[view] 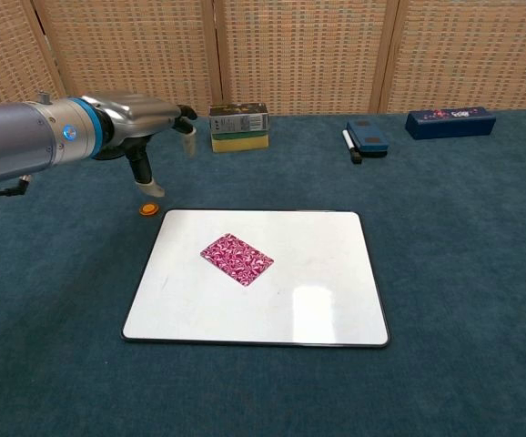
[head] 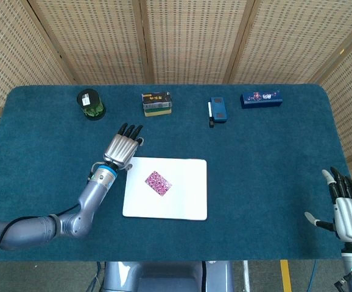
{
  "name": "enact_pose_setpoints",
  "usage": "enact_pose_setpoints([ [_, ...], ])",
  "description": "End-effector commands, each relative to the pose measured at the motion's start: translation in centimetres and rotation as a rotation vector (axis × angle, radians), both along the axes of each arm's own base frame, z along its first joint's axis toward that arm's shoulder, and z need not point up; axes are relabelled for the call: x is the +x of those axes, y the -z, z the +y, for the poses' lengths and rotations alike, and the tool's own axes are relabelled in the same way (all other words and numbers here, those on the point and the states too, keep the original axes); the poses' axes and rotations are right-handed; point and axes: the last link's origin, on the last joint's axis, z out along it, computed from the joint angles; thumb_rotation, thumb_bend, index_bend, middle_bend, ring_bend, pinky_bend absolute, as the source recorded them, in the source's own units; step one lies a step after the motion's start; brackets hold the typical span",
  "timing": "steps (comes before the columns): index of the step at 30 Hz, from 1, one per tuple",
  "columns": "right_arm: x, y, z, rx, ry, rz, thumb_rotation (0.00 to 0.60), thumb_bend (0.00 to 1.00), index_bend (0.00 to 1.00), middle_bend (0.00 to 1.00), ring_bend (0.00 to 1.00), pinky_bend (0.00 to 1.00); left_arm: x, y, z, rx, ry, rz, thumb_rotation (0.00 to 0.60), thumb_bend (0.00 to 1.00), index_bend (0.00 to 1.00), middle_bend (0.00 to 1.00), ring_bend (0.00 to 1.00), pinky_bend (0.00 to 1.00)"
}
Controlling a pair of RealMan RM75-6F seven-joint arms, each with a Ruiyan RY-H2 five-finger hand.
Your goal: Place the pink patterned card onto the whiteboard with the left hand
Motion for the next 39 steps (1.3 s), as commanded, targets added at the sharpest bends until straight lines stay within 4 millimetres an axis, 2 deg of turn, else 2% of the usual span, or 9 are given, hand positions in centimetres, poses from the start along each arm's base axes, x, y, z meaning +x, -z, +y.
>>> enact_pose_setpoints([
  [1,-0.1,0.0,0.0,0.000,0.004,-0.002,0.600,0.00,0.00,0.00,0.00,0.00,-2.6,0.0,2.3,-0.005,-0.086,-0.003,0.600,0.22,0.35,0.00,0.00,0.00],
  [7,-0.2,0.0,-0.1,0.003,0.020,-0.007,0.600,0.00,0.00,0.00,0.00,0.00,-4.3,1.3,4.0,-0.024,-0.127,0.013,0.600,0.22,0.38,0.00,0.00,0.00],
  [12,-0.3,-0.1,0.1,0.001,0.031,-0.012,0.600,0.00,0.00,0.00,0.00,0.00,-5.1,2.2,4.7,-0.041,-0.143,0.021,0.600,0.22,0.38,0.00,0.00,0.00],
  [20,-0.3,-0.1,0.1,-0.001,0.034,-0.011,0.600,0.00,0.00,0.00,0.00,0.00,-6.2,2.7,4.9,-0.060,-0.171,-0.030,0.600,0.22,0.38,0.00,0.00,0.00],
  [26,-0.3,-0.1,0.0,0.003,0.032,-0.013,0.600,0.00,0.00,0.00,0.00,0.00,-6.5,2.4,4.7,-0.069,-0.153,-0.045,0.600,0.22,0.41,0.00,0.00,0.00],
  [33,-0.2,-0.1,0.0,0.007,0.031,-0.015,0.600,0.00,0.00,0.00,0.00,0.00,-6.6,3.1,4.4,-0.078,-0.136,-0.035,0.600,0.23,0.48,0.00,0.00,0.00],
  [39,-0.2,-0.1,0.0,0.008,0.032,-0.021,0.600,0.00,0.00,0.00,0.00,0.00,-6.7,3.3,4.5,-0.065,-0.131,-0.026,0.600,0.25,0.49,0.00,0.00,0.00],
])
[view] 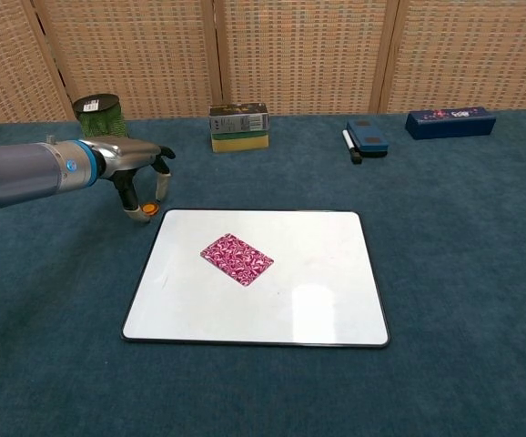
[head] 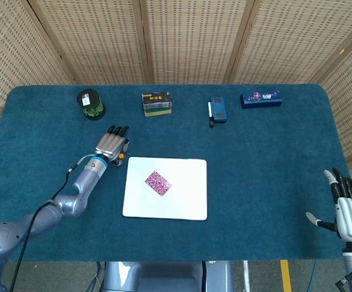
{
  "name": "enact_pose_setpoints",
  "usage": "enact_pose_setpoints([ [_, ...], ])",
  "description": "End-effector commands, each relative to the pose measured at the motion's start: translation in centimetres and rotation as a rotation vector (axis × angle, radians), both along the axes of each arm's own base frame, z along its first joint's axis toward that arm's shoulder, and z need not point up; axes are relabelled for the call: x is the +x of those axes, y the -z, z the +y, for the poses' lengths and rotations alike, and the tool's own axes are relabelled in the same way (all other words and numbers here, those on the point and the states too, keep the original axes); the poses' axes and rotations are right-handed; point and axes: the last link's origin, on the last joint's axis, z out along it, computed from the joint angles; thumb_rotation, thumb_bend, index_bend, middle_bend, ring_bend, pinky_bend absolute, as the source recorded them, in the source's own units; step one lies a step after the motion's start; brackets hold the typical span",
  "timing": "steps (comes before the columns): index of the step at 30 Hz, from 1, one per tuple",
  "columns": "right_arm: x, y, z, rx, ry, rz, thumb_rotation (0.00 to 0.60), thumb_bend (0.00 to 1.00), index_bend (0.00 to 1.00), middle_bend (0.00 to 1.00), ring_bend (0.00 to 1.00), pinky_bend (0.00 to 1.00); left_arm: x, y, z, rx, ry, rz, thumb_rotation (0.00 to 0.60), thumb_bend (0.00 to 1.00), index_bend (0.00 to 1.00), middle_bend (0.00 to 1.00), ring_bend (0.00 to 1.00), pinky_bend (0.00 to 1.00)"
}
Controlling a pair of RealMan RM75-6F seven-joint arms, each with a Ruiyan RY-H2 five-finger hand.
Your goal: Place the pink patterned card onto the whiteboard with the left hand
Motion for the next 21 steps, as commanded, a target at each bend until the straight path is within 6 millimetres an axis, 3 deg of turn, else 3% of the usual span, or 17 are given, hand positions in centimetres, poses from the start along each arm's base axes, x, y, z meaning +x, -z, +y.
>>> enact_pose_setpoints([
  [1,-0.01,-0.02,0.01,0.001,0.000,-0.002,0.600,0.00,0.00,0.00,0.00,0.00,-0.09,0.09,0.07,0.007,-0.002,0.003,0.600,0.26,0.49,0.00,0.00,0.00],
  [21,-0.06,-0.07,0.06,0.003,0.002,-0.011,0.600,0.00,0.00,0.00,0.00,0.00,0.00,0.96,0.33,0.003,-0.007,0.032,0.600,0.27,0.49,0.00,0.00,0.00],
])
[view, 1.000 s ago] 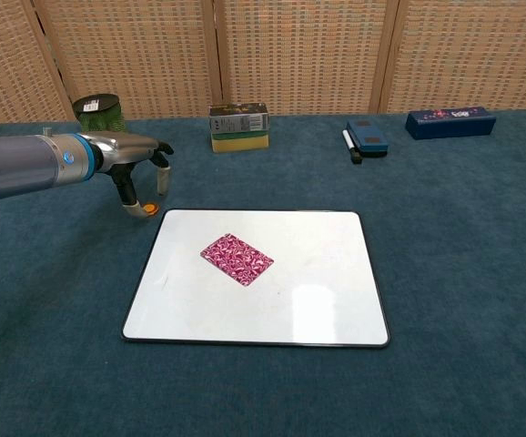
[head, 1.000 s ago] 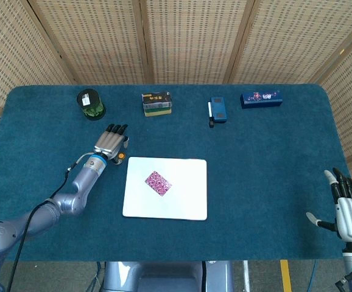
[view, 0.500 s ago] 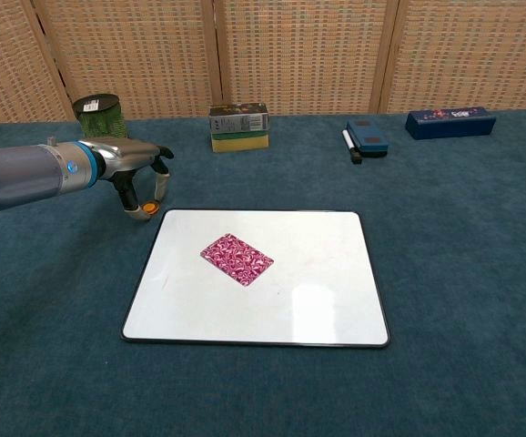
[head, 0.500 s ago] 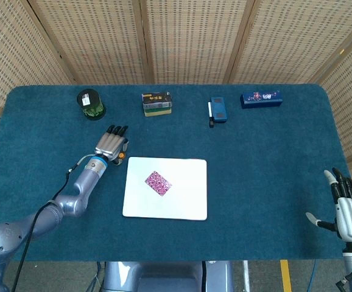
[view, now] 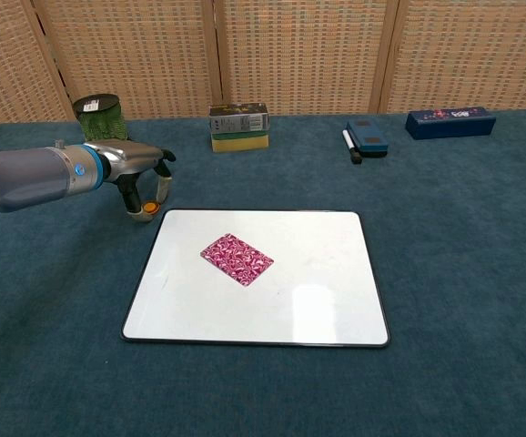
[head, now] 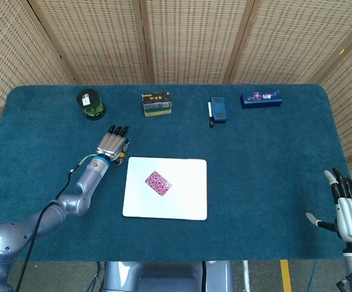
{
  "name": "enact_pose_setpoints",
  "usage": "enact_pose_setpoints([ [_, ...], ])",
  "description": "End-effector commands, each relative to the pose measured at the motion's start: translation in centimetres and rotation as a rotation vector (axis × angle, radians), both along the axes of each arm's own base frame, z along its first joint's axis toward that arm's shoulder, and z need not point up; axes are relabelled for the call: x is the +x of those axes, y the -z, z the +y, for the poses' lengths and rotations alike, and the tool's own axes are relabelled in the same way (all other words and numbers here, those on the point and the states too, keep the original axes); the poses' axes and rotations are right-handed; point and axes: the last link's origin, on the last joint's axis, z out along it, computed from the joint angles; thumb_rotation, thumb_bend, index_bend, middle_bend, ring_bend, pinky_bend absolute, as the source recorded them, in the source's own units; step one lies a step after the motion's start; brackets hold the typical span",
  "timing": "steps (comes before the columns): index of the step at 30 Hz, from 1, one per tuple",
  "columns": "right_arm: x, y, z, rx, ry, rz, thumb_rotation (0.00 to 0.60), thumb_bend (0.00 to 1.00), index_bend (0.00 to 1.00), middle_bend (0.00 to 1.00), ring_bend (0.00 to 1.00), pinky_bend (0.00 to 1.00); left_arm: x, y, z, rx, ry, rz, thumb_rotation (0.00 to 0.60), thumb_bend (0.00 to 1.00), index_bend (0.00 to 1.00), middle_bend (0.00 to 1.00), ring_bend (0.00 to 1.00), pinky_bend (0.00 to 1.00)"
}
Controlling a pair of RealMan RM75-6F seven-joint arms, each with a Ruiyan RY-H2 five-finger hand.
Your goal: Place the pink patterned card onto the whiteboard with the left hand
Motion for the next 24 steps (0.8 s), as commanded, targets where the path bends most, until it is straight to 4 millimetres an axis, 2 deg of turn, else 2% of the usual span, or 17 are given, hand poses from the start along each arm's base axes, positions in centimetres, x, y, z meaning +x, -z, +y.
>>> enact_pose_setpoints([
  [1,0.0,0.0,0.0,0.000,0.000,-0.001,0.600,0.00,0.00,0.00,0.00,0.00,0.0,0.1,0.0,0.000,0.000,0.002,0.600,0.28,0.49,0.00,0.00,0.00],
  [10,0.0,0.0,0.0,0.000,0.001,-0.003,0.600,0.00,0.00,0.00,0.00,0.00,0.0,0.0,0.1,0.006,0.000,0.007,0.600,0.32,0.50,0.00,0.00,0.00],
  [24,0.0,0.0,0.0,0.002,0.001,-0.004,0.600,0.00,0.00,0.00,0.00,0.00,0.8,-1.2,-0.2,0.025,0.039,-0.003,0.600,0.32,0.51,0.00,0.00,0.00],
])
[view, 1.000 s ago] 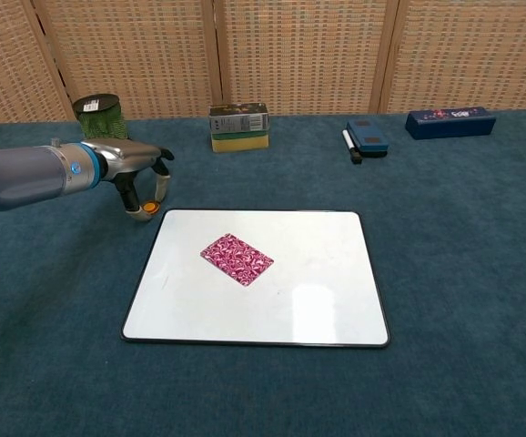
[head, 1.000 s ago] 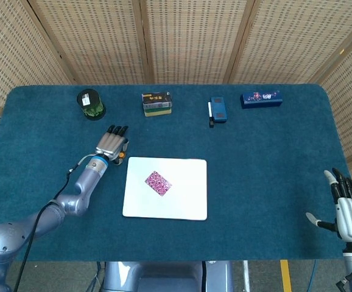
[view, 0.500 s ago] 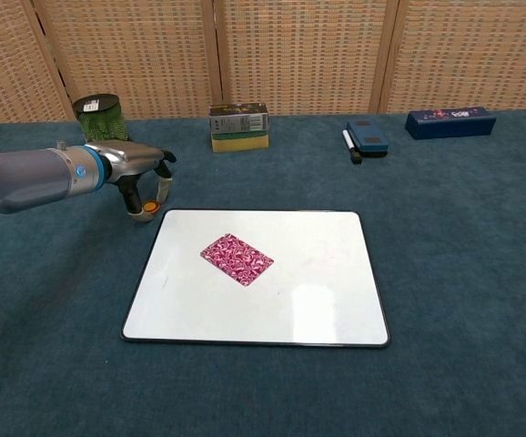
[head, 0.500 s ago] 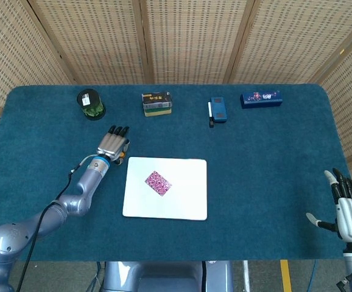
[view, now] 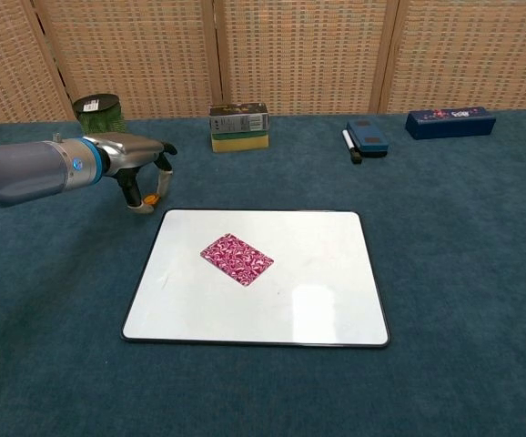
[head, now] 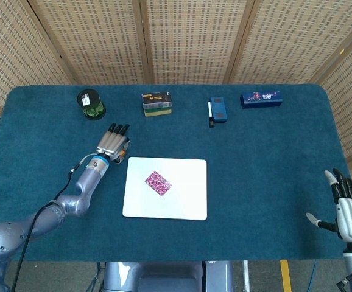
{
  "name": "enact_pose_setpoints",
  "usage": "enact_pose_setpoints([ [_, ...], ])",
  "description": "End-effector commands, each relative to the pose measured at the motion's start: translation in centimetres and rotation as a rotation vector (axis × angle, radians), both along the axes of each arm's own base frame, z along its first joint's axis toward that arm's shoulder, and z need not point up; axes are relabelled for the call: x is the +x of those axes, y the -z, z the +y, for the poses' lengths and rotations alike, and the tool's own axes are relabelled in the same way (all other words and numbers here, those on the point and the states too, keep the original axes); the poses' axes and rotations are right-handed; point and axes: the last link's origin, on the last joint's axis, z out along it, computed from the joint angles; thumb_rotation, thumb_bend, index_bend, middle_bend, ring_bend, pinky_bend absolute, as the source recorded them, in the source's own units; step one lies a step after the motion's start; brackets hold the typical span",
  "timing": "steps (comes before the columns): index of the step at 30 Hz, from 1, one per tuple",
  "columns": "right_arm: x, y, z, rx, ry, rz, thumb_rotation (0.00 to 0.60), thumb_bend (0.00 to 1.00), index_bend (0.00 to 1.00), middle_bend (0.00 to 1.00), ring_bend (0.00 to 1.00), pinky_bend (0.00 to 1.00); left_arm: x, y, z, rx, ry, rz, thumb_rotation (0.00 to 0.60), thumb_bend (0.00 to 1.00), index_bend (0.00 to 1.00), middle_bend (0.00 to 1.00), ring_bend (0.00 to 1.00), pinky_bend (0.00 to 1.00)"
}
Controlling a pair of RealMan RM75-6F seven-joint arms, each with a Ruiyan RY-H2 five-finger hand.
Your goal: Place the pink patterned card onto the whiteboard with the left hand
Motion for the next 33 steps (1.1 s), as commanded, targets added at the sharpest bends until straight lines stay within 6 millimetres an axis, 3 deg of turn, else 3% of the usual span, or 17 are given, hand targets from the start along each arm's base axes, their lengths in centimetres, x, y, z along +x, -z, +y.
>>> enact_pose_setpoints([
  [1,0.0,0.0,0.0,0.000,0.000,-0.001,0.600,0.00,0.00,0.00,0.00,0.00,0.3,-0.4,-0.1,0.006,0.015,0.001,0.600,0.32,0.51,0.00,0.00,0.00],
  [6,0.0,0.0,0.0,0.001,0.000,-0.001,0.600,0.00,0.00,0.00,0.00,0.00,1.5,-0.5,-0.8,-0.006,0.056,-0.008,0.600,0.32,0.51,0.00,0.00,0.00],
  [11,0.0,0.0,0.0,0.003,0.001,-0.001,0.600,0.00,0.00,0.00,0.00,0.00,3.6,0.2,-2.9,-0.055,0.144,-0.012,0.600,0.32,0.51,0.00,0.00,0.00],
  [22,-0.2,-0.1,0.2,-0.004,0.006,-0.009,0.600,0.00,0.00,0.00,0.00,0.00,8.3,3.6,-7.7,-0.173,0.298,0.024,0.600,0.32,0.51,0.00,0.00,0.00],
  [33,-0.3,-0.3,0.4,-0.006,0.008,-0.024,0.600,0.00,0.00,0.00,0.00,0.00,10.2,5.8,-9.4,-0.186,0.320,0.060,0.600,0.31,0.51,0.00,0.00,0.00],
])
